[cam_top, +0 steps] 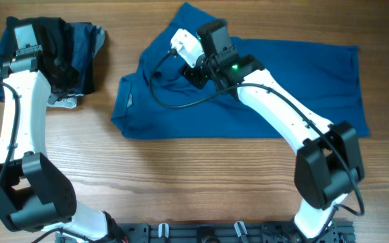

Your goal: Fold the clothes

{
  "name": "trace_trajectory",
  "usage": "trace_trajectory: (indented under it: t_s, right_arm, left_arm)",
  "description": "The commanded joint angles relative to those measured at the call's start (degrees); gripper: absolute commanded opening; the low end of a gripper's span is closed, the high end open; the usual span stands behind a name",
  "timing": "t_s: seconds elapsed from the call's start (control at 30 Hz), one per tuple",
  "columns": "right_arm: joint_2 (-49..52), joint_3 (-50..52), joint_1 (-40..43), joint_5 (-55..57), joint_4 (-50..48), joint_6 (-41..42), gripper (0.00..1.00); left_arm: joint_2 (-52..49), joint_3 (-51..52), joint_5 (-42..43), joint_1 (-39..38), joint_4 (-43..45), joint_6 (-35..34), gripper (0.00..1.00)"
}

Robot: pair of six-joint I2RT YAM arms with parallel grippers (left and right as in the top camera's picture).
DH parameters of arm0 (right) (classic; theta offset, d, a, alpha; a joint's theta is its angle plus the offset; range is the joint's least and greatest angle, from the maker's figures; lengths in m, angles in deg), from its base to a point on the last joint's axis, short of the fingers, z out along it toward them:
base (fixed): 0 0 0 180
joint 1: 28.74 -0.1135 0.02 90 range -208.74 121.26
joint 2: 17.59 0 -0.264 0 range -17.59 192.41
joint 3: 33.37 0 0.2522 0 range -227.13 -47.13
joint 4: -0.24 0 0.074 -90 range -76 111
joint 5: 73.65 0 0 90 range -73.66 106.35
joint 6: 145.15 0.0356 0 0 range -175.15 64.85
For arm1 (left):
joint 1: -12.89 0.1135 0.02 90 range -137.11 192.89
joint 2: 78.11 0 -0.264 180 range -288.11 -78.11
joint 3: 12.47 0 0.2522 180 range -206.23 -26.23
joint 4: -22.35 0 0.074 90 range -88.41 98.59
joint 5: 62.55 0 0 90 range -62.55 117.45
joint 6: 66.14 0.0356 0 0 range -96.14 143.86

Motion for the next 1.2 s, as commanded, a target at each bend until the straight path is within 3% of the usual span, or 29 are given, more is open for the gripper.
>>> trace_trajectory:
  t_s: [0.0, 0.1, 0.2, 0.37, 0.63, 0.8, 1.03, 1.17]
  right_arm:
    - [6.0, -0.1, -1.0, -6.0, -1.8, -5.0, 0.53]
    - [9.4, -0.1, -2.9, -6.0, -5.3, -9.5, 0.53]
    - [10.1, -0.1, -6.1, -4.9, -6.4, -20.2, 0.51]
    - [12.9, -0.1, -8.8, 3.2, -9.5, -26.1, 0.48]
    - [18.4, -0.1, -8.5, 5.8, -14.7, -25.6, 0.38]
    - [18.4, -0.1, -8.5, 9.4, -18.0, -19.9, 0.04]
    - [18.4, -0.1, -8.2, 10.4, -17.9, -17.4, 0.04]
    - [18.4, -0.1, -4.7, 10.8, -20.2, -8.3, 0.04]
  left_arm:
    - [-0.5, -0.4, 0.5, 0.1, -0.3, -0.2, 0.32]
    - [-0.5, -0.4, 0.5, 0.1, -0.5, -0.2, 0.33]
    - [-0.5, -0.4, 0.5, 0.1, -0.5, -0.2, 0.33]
    - [-0.5, -0.4, 0.5, 0.1, 0.2, -0.2, 0.34]
    - [-0.5, -0.4, 0.5, 0.1, 0.4, -0.2, 0.35]
    - [-0.5, -0.4, 0.5, 0.1, 0.4, -0.2, 0.35]
    - [-0.5, -0.4, 0.5, 0.1, 0.4, -0.2, 0.37]
    - [-0.5, -0.4, 1.6, 0.1, 0.3, -0.2, 0.37]
